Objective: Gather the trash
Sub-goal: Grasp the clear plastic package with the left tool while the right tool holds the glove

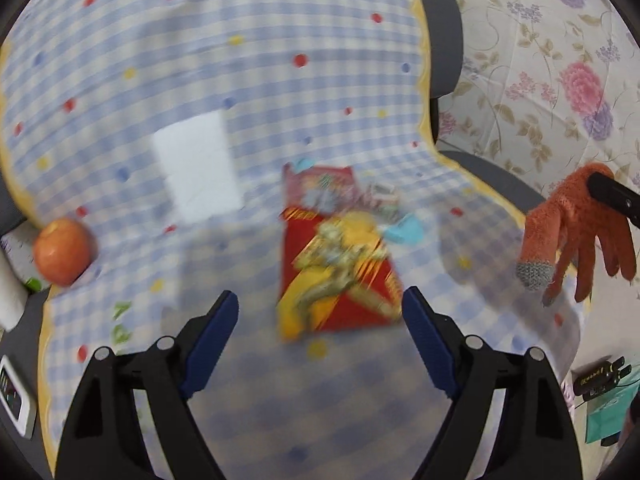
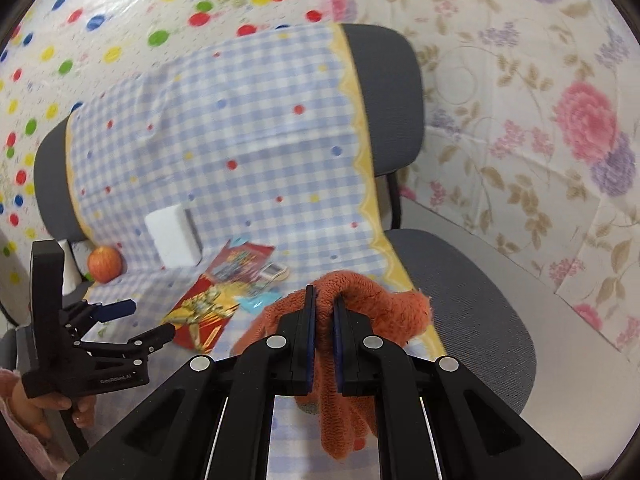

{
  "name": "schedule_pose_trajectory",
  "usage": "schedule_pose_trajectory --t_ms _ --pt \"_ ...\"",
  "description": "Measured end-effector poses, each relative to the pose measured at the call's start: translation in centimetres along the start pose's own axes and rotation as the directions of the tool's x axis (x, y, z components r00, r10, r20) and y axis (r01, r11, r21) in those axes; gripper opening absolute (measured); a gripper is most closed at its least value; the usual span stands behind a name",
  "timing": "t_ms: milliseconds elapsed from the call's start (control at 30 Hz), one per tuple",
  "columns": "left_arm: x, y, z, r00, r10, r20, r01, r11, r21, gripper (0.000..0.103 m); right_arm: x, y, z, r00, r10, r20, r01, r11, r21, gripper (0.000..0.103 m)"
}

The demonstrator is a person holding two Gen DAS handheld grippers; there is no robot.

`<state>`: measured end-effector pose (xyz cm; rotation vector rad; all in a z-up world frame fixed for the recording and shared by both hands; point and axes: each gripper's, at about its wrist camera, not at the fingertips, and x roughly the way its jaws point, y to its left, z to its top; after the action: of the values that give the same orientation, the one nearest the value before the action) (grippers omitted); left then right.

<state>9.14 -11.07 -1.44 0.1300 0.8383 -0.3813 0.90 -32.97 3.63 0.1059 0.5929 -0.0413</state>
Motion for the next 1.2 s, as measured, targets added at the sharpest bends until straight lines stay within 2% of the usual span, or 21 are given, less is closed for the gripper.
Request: schedule_pose_trajectory --t_ms 200,333,400,500,567,600,667,700,733,767,900,1000,1100,1200 --pt "3.9 -3.4 3.9 0.999 0.053 -0.011 -0.053 0.998 0.031 0.088 0.0 -2.6 1.2 0.997 -0.061 0.046 0.06 0.998 0.012 0.008" --pt "7.5 -5.7 6.2 0.996 0.052 -0.078 -0.046 0.996 0.074 0.088 0.3 -4.1 1.6 0.997 -0.06 0.052 0.058 0.998 0.039 0.008" --pt "8.9 -6.0 7.1 0.995 0.055 -0.088 -0.048 0.996 0.081 0.087 0.2 -4.6 1.6 0.997 -0.061 0.055 0.058 0.997 0.05 0.008" --pt "10.2 -5.8 8.1 0.993 0.066 -0.1 -0.058 0.995 0.081 0.074 0.3 -5.0 1.5 0.997 -0.064 0.052 0.061 0.997 0.056 0.008" --pt "11.3 -5.5 8.3 0.99 0.061 -0.128 -0.051 0.996 0.08 0.058 0.5 -5.2 1.4 0.997 -0.062 0.042 0.059 0.996 0.06 0.008" --pt "11.9 -5.4 8.2 0.987 0.056 -0.15 -0.043 0.996 0.082 0.054 0.6 -5.3 1.3 0.997 -0.062 0.039 0.059 0.996 0.062 0.008" --pt "12.7 -5.0 7.8 0.981 0.008 -0.192 0.003 0.998 0.06 0.041 0.6 -5.3 1.1 0.998 -0.059 0.032 0.057 0.996 0.067 0.008" --pt "12.4 -4.9 7.5 0.983 0.007 -0.185 0.005 0.998 0.066 0.036 0.6 -5.2 1.1 0.998 -0.056 0.03 0.054 0.996 0.069 0.008" --pt "12.0 -5.0 7.2 0.982 0.0 -0.187 0.016 0.996 0.083 0.025 0.4 -5.1 0.9 0.998 -0.053 0.029 0.051 0.996 0.071 0.008" --pt "11.4 -5.1 6.6 0.98 -0.037 -0.195 0.057 0.994 0.096 0.02 0.4 -4.9 0.8 0.998 -0.051 0.026 0.049 0.996 0.069 0.008" --pt "8.6 -4.9 3.8 0.982 -0.059 -0.18 0.093 0.979 0.184 0.014 0.1 -4.3 -0.1 1.0 -0.025 0.003 0.025 0.997 0.079 0.008" --pt "6.9 -3.4 2.6 0.975 -0.117 -0.191 0.149 0.976 0.162 0.008 -0.1 -3.4 -1.0 1.0 -0.009 -0.019 0.01 0.997 0.081 0.008" --pt "4.9 -2.6 1.2 0.978 -0.099 -0.184 0.132 0.975 0.179 0.007 -0.5 -2.4 -1.5 1.0 -0.001 -0.023 0.002 0.997 0.076 0.008" --pt "3.0 -1.8 0.4 0.979 -0.096 -0.182 0.125 0.98 0.153 0.007 -0.9 -1.7 -1.8 1.0 0.001 -0.023 0.001 0.997 0.072 0.008"
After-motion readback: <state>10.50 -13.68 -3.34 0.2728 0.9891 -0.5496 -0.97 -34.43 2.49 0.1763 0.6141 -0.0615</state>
